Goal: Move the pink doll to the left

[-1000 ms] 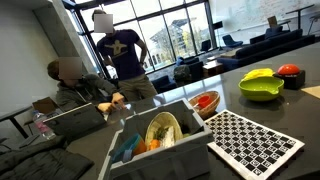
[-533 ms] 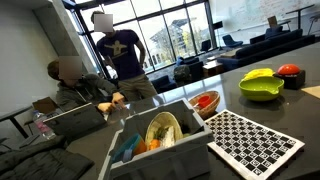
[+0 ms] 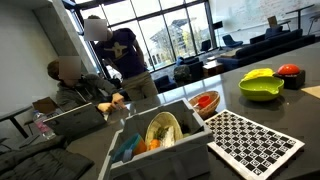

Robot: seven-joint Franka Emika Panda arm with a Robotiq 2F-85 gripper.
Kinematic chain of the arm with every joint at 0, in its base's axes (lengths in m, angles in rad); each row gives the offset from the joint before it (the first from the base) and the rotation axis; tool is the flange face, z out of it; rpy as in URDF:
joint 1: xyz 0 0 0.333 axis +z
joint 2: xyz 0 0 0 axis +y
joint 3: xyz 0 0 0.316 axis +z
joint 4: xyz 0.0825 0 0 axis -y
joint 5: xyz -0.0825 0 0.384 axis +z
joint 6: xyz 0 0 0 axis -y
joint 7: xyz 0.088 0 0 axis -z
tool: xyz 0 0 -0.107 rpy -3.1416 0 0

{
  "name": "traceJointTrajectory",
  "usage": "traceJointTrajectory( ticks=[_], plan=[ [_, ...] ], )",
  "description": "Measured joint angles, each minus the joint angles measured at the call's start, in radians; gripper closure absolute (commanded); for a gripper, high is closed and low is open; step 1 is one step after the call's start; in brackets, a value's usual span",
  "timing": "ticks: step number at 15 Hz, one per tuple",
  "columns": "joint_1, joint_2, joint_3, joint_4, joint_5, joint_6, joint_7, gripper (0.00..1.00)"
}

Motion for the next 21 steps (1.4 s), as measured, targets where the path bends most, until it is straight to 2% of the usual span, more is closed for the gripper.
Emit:
traceJointTrajectory(
  ticks=[8, 13, 21],
  plan=[
    [0.013, 0.0, 0.001, 0.0, -0.011, 0.025, -0.029, 0.0],
    [0.083, 0.001, 0.042, -0.004, -0.082, 0.149, -0.119, 0.0],
    [0.202, 0.001, 0.099, -0.087, -0.093, 0.406, -0.3, 0.0]
  ],
)
